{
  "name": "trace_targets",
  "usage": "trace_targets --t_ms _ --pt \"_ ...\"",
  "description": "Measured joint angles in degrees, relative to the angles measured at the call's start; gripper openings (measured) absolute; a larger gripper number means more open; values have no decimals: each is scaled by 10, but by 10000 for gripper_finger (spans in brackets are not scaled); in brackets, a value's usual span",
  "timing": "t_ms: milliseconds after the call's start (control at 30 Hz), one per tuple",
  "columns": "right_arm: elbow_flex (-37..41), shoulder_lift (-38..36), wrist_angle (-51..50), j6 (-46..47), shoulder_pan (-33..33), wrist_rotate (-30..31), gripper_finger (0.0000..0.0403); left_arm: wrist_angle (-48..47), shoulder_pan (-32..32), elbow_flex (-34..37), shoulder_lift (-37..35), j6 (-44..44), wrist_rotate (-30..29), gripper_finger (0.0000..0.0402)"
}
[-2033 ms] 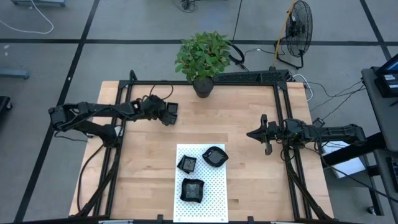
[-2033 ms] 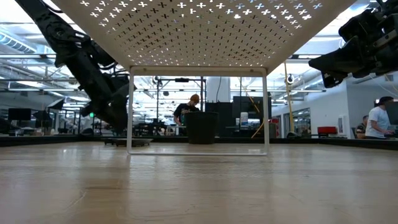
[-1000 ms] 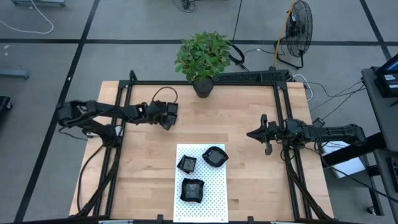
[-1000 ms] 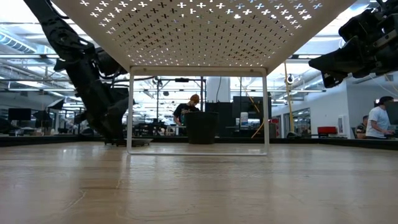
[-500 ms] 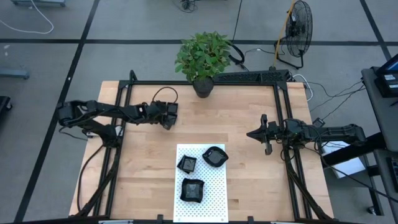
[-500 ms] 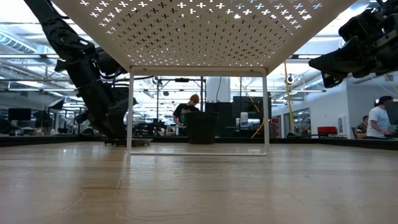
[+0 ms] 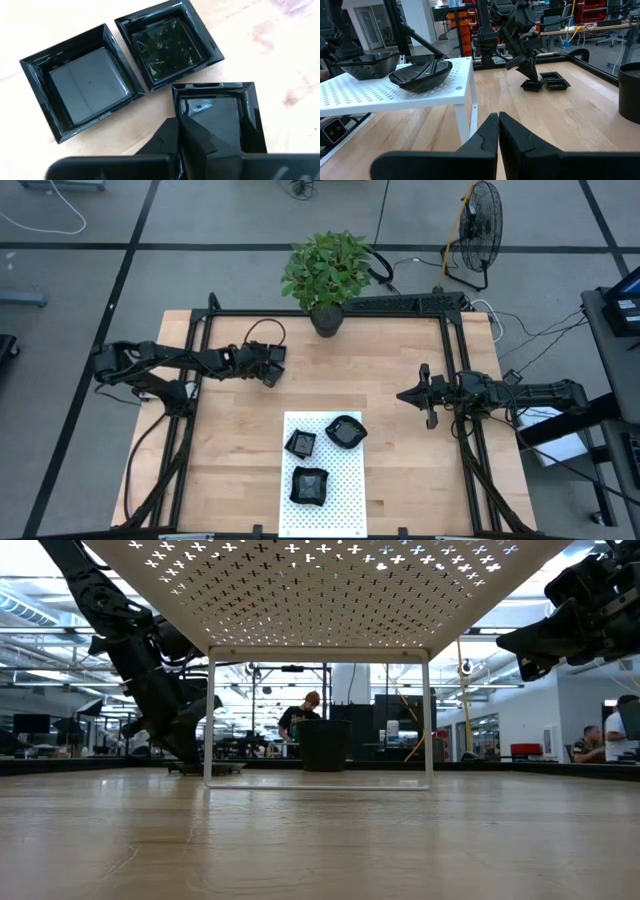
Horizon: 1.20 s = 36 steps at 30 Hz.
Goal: Pick & Place Mini shaped plates
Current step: Stack the bottom square plate on top of the square plate on the shelf
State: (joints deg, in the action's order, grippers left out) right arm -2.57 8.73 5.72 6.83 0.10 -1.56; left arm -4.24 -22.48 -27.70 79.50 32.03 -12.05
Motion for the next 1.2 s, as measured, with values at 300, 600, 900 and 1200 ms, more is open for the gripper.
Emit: trace_targets --t_ms 300,600,900,1200 --pt "0 0 0 0 0 0 0 -2 3 0 -28 -31 14 5" --pt "0 0 0 0 0 0 0 -1 95 0 -151 -60 -45 4" --pt "0 0 0 0 0 0 0 44 259 0 -266 -121 -169 2" --pt "0 0 0 0 0 0 0 191 424 0 -266 -324 -89 3"
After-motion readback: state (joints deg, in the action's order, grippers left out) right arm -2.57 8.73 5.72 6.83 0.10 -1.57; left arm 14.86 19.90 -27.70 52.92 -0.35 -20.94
